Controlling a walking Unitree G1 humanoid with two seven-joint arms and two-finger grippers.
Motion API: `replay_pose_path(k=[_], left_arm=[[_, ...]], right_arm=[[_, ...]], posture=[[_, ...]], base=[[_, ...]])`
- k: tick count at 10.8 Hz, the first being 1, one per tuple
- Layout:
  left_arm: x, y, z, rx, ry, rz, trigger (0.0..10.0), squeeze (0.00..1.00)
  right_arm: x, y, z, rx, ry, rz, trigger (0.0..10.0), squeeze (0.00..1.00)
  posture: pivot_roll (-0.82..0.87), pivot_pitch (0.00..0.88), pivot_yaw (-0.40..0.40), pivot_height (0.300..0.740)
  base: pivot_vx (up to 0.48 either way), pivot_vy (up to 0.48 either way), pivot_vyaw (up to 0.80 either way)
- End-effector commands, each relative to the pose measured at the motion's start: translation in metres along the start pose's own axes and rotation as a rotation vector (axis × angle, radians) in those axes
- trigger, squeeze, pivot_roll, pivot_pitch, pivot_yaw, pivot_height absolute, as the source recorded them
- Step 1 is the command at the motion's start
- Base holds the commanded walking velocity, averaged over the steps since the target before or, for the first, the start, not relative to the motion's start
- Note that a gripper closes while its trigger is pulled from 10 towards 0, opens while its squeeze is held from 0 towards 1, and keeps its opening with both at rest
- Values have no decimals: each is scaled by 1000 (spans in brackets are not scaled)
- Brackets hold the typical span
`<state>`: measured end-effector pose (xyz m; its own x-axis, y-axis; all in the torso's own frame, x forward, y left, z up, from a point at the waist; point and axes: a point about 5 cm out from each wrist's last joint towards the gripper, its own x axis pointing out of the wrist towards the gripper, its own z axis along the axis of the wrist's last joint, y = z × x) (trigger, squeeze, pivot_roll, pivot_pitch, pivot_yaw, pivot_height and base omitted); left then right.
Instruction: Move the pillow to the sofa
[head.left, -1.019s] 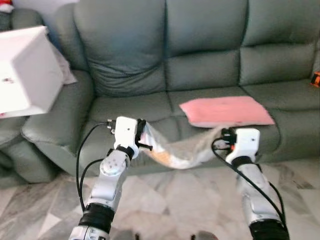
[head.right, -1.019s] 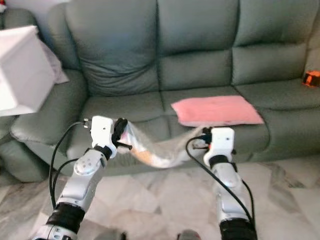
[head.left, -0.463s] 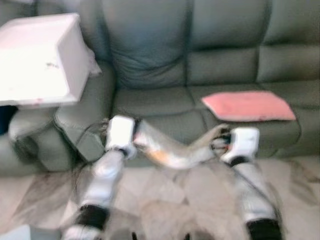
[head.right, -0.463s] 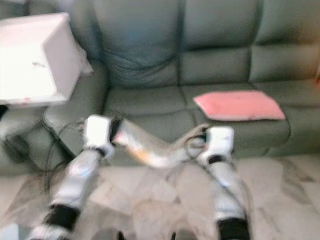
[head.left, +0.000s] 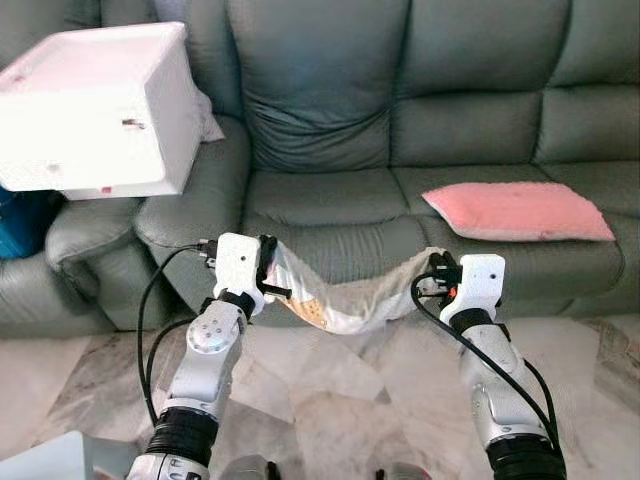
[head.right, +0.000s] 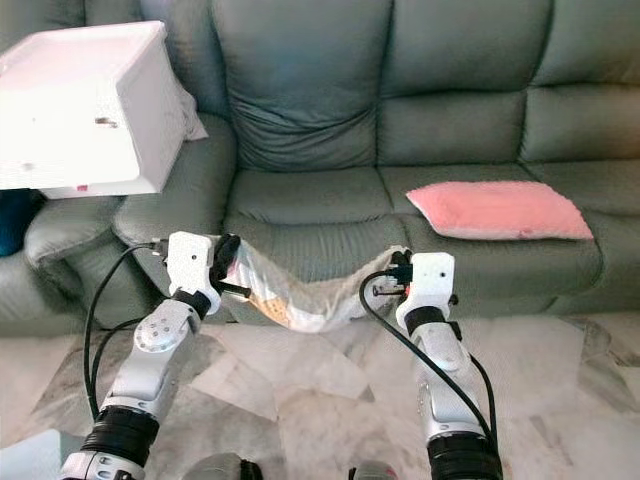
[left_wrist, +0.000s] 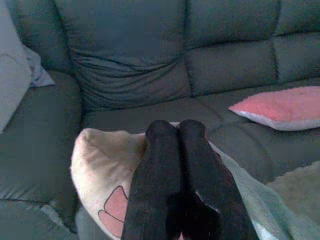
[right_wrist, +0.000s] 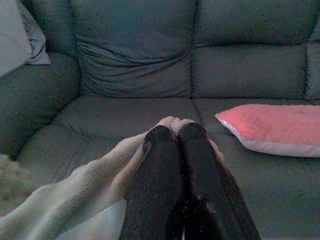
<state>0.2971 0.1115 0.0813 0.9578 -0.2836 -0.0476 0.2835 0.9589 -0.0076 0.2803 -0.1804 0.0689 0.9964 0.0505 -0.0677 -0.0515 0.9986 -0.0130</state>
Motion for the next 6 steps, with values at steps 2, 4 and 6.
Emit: replay_pose_path(k=[2, 4, 6], left_arm=[[3, -1, 12, 3, -55, -13, 10000, 0], [4, -2, 12, 6, -58, -18, 10000, 0], [4, -2, 12, 0, -57, -21, 10000, 0]], right_arm=[[3, 1, 9, -6, -37, 6, 10000, 0], [3, 1, 9, -5, -38, 4, 10000, 0], [2, 1, 9, -6, -38, 3, 10000, 0]], posture=[[-31, 0, 28, 740], [-33, 0, 32, 740], [-35, 0, 32, 740]], base=[[292, 0, 0], [343, 0, 0], [431, 0, 0]])
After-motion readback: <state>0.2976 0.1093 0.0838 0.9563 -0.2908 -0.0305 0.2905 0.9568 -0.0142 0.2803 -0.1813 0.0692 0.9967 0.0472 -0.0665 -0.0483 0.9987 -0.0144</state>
